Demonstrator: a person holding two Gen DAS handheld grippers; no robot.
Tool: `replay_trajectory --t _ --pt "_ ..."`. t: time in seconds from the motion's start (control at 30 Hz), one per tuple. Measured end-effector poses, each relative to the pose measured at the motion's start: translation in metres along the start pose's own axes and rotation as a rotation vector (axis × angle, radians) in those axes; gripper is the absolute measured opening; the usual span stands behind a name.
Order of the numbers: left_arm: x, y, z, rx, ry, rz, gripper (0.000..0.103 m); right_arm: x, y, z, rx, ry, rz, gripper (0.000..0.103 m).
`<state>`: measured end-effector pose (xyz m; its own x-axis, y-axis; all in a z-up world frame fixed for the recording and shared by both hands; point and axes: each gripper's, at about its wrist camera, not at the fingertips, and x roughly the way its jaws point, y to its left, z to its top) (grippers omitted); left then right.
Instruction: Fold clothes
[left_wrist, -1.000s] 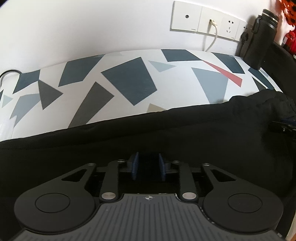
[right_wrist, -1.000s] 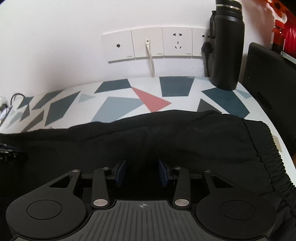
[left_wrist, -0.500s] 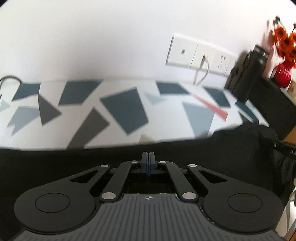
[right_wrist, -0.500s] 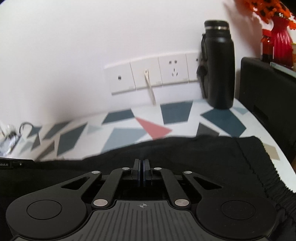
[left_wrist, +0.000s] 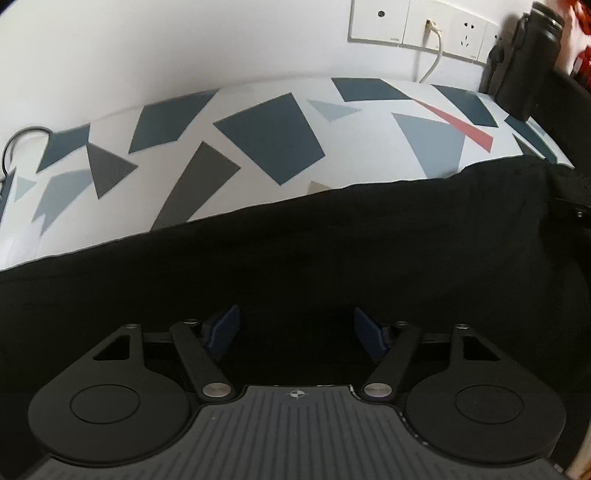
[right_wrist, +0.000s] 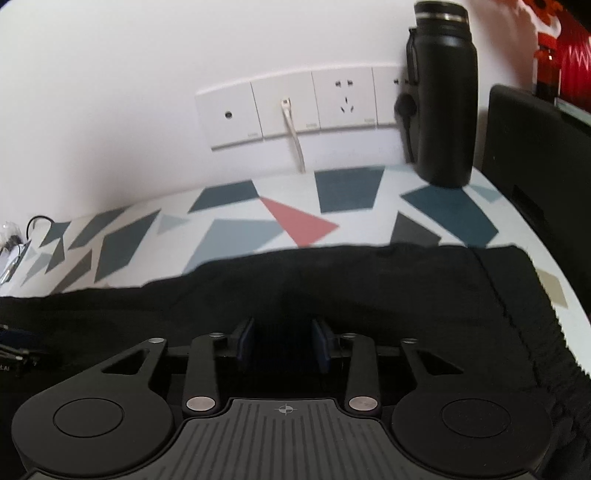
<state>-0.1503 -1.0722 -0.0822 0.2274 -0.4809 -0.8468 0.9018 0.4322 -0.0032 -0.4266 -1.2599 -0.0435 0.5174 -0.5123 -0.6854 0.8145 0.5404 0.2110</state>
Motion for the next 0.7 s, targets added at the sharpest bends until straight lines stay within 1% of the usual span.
replay_trajectory --t 0.03,0.07,0.1,0.13,0.23,0.33,0.47,0.7 --pt "0.001 -0.001 -0.001 0.002 -0.006 -0.002 0.067 0.001 0.001 -0.001 -0.003 0.008 0.002 0.032" --pt "0.001 0.001 0.000 -0.005 -0.016 -0.017 0.056 0.003 0.001 -0.002 -0.005 0.015 0.005 0.031" --pt "0.001 0.002 0.000 -0.012 -0.027 -0.031 0.009 0.004 0.003 -0.003 -0.009 0.014 0.009 0.023" --pt "0.001 0.004 0.001 -0.019 -0.037 -0.046 0.001 0.004 0.004 -0.003 -0.012 0.013 0.014 0.012" --pt "0.001 0.009 0.002 -0.039 -0.067 -0.090 0.001 -0.001 0.005 0.000 -0.001 -0.026 0.033 0.004" --pt "0.000 0.013 0.003 -0.065 -0.091 -0.118 0.001 -0.008 0.004 0.006 0.017 -0.079 0.052 0.002" --pt "0.006 0.014 0.010 -0.073 -0.109 -0.103 0.001 0.002 0.006 0.020 0.013 -0.087 0.043 0.002" --pt "0.026 0.014 0.032 -0.076 -0.145 -0.055 0.001 0.046 0.001 0.033 0.032 -0.041 0.002 0.003"
